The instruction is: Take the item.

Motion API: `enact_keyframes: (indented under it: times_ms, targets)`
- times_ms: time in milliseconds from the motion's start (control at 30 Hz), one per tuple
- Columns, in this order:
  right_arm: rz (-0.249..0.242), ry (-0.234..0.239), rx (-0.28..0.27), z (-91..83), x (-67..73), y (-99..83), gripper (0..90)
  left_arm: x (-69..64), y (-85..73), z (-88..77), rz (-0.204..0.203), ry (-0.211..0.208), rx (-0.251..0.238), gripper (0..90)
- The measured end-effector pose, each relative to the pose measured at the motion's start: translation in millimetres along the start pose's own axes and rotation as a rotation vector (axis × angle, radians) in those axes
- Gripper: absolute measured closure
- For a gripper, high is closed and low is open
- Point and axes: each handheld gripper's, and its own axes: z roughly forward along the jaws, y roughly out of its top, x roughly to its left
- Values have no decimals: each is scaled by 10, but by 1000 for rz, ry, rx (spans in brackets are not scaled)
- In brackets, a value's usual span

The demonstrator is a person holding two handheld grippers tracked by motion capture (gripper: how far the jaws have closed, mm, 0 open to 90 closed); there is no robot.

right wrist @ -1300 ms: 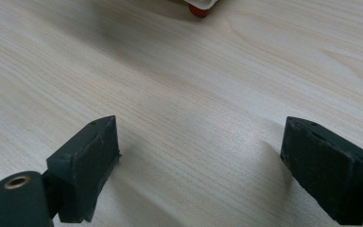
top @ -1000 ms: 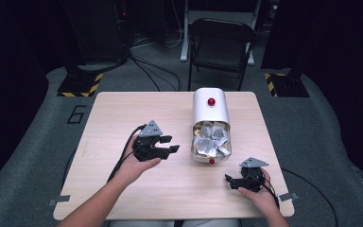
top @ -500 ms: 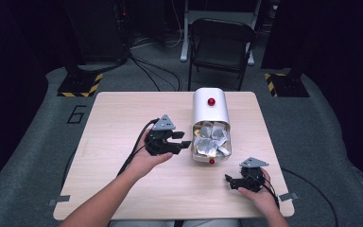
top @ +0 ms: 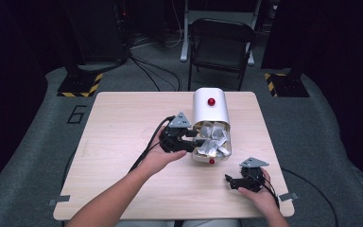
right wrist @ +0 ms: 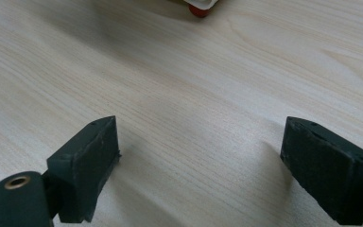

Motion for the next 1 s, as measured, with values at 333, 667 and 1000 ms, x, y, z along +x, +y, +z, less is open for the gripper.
enact_keyframes:
  times_ms: [333, 667, 1000]
  targets:
    - [0, 1, -1, 0, -1, 0, 117, -11, 28, 121, 1, -11, 13, 564]
    - [-4, 1, -1, 0, -4, 0, 116, -58, 72, 269, -3, -28, 16, 564]
    - [0, 1, 0, 0, -1, 0, 117, -113, 150, 428, 12, -44, 38, 572]
